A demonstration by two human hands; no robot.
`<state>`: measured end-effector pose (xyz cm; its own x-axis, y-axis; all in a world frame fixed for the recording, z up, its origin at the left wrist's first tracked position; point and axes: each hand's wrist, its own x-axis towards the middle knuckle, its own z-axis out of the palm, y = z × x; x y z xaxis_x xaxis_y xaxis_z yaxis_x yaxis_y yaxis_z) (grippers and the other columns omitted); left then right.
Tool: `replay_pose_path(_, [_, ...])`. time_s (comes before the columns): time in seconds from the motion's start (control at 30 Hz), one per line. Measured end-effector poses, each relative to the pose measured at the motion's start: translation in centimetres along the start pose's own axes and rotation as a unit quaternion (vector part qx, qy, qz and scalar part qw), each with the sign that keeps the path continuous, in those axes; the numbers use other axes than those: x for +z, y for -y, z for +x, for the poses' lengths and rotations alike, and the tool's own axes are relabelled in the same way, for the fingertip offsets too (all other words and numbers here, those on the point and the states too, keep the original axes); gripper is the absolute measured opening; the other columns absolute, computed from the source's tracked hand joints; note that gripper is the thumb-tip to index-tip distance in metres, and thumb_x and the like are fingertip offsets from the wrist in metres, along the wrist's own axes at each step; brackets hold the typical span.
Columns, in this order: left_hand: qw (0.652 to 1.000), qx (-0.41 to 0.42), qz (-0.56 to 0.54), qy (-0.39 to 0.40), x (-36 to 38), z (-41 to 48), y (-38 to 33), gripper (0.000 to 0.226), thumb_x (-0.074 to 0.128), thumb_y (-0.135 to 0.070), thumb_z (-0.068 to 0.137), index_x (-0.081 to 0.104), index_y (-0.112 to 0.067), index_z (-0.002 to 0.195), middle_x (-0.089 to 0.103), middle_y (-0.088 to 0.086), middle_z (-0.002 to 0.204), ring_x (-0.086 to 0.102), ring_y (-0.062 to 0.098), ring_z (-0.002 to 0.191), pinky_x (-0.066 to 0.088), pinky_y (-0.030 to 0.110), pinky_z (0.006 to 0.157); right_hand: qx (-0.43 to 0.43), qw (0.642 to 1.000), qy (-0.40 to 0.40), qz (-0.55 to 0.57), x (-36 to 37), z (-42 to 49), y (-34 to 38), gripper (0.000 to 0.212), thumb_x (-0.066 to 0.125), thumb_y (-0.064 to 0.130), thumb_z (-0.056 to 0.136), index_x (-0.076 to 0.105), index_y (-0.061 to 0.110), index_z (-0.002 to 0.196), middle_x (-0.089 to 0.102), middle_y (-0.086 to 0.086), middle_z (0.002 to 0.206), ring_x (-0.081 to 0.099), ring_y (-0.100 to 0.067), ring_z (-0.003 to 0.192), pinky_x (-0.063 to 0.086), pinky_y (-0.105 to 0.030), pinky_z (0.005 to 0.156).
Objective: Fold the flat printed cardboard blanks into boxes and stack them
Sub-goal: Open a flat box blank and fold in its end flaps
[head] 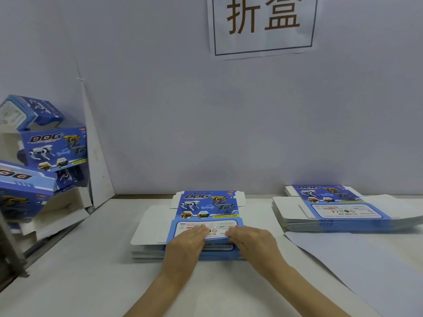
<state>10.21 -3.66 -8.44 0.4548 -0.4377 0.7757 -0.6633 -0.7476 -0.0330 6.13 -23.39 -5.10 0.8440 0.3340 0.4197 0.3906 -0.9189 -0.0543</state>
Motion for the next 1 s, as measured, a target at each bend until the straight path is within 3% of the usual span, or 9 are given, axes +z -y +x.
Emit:
replay_pose_path(0.07, [1.000, 0.018, -0.013, 0.000, -0.7, 0.0, 0.0, 0.048, 0.096, -0.007, 0.042, 0.079, -0.009, 0.087, 0.076, 0.002, 0.088, 0.073, 0.014, 0.075, 0.058, 0.025, 0.062, 0.054, 0.998, 0.023, 0.017, -0.2, 0.0, -0.7, 0.035, 0.047, 0.044, 0.097, 0.060, 0.031, 0.127, 0.063, 0.006, 0.128, 0.059, -0.015, 0.111, 0.045, -0.021, 0.086])
replay_pose_path(0.17, [0.998, 0.065, 0.006, -0.019, -1.9, 0.2, 0.3, 0.018, 0.078, -0.013, 0.069, 0.079, -0.012, 0.088, 0.076, -0.001, 0.086, 0.073, 0.011, 0.074, 0.056, 0.021, 0.059, 0.038, 0.999, -0.004, 0.017, -2.1, -0.4, -0.1, 0.024, 0.057, 0.043, 0.092, 0.070, 0.030, 0.108, 0.071, 0.007, 0.110, 0.063, -0.017, 0.099, 0.048, -0.023, 0.084])
replay_pose_path(0.27, [0.996, 0.039, 0.010, -0.077, -3.4, 1.3, 0.7, 0.031, 0.048, -0.018, 0.087, 0.078, -0.014, 0.088, 0.075, -0.005, 0.085, 0.072, 0.011, 0.072, 0.054, 0.021, 0.056, -0.045, 0.982, -0.168, -0.077, -3.7, -0.5, 0.1, 0.029, 0.081, 0.011, 0.068, 0.076, 0.018, 0.095, 0.073, -0.004, 0.106, 0.068, -0.024, 0.102, 0.053, -0.045, 0.093])
replay_pose_path(0.37, [0.989, -0.022, 0.010, -0.146, -5.4, 3.6, 0.6, 0.040, 0.043, -0.029, 0.097, 0.078, -0.011, 0.090, 0.075, -0.002, 0.080, 0.069, 0.017, 0.062, 0.051, 0.024, 0.055, -0.009, 0.941, -0.333, -0.056, -6.1, -0.1, 0.2, 0.061, 0.065, -0.002, 0.075, 0.054, 0.008, 0.134, 0.047, -0.019, 0.142, 0.040, -0.035, 0.135, 0.031, -0.058, 0.109])
replay_pose_path(0.47, [0.971, -0.099, -0.002, -0.217, -8.0, 6.6, 0.2, 0.029, 0.053, -0.026, 0.089, 0.074, -0.005, 0.085, 0.065, 0.003, 0.060, 0.052, 0.021, 0.044, 0.039, 0.024, 0.046, 0.099, 0.904, -0.413, 0.047, -8.8, 0.1, 0.7, 0.075, 0.058, 0.002, 0.079, 0.026, 0.008, 0.147, 0.023, -0.020, 0.154, 0.019, -0.031, 0.144, 0.021, -0.053, 0.116])
replay_pose_path(0.6, [0.922, -0.214, -0.195, -0.258, -10.7, 10.2, -1.8, 0.023, 0.053, -0.027, 0.097, 0.059, -0.014, 0.079, 0.047, -0.009, 0.056, 0.039, 0.013, 0.052, 0.032, 0.016, 0.048, 0.167, 0.893, -0.358, 0.218, -10.8, 0.6, 0.9, 0.075, 0.059, 0.015, 0.092, 0.015, 0.013, 0.152, 0.016, -0.005, 0.159, 0.015, -0.015, 0.146, 0.014, -0.029, 0.119])
replay_pose_path(0.7, [0.877, -0.237, -0.338, -0.248, -11.6, 11.9, -3.7, 0.013, 0.052, -0.028, 0.096, 0.060, -0.023, 0.088, 0.063, -0.011, 0.074, 0.057, 0.004, 0.067, 0.045, 0.011, 0.056, 0.170, 0.856, -0.293, 0.391, -11.6, 1.5, 1.5, 0.063, 0.055, 0.029, 0.095, 0.021, 0.031, 0.149, 0.033, 0.012, 0.151, 0.035, 0.007, 0.130, 0.031, -0.002, 0.099])
replay_pose_path(0.83, [0.843, -0.269, -0.415, -0.212, -11.6, 12.6, -5.1, 0.033, 0.052, -0.031, 0.093, 0.054, -0.025, 0.126, 0.069, -0.005, 0.109, 0.067, 0.008, 0.098, 0.058, 0.023, 0.072, 0.167, 0.783, -0.306, 0.516, -12.9, 2.3, 0.7, 0.026, 0.058, 0.022, 0.094, 0.046, 0.037, 0.112, 0.059, 0.017, 0.105, 0.063, 0.008, 0.088, 0.050, -0.011, 0.054])
replay_pose_path(1.0, [0.847, -0.278, -0.419, -0.173, -11.0, 11.9, -5.2, 0.061, 0.046, -0.043, 0.087, 0.036, -0.029, 0.146, 0.057, -0.009, 0.131, 0.055, 0.010, 0.120, 0.054, 0.035, 0.092, 0.165, 0.759, -0.299, 0.555, -12.8, 1.4, -0.8, 0.020, 0.057, 0.020, 0.094, 0.056, 0.030, 0.110, 0.069, 0.016, 0.090, 0.068, -0.002, 0.080, 0.050, -0.014, 0.050])
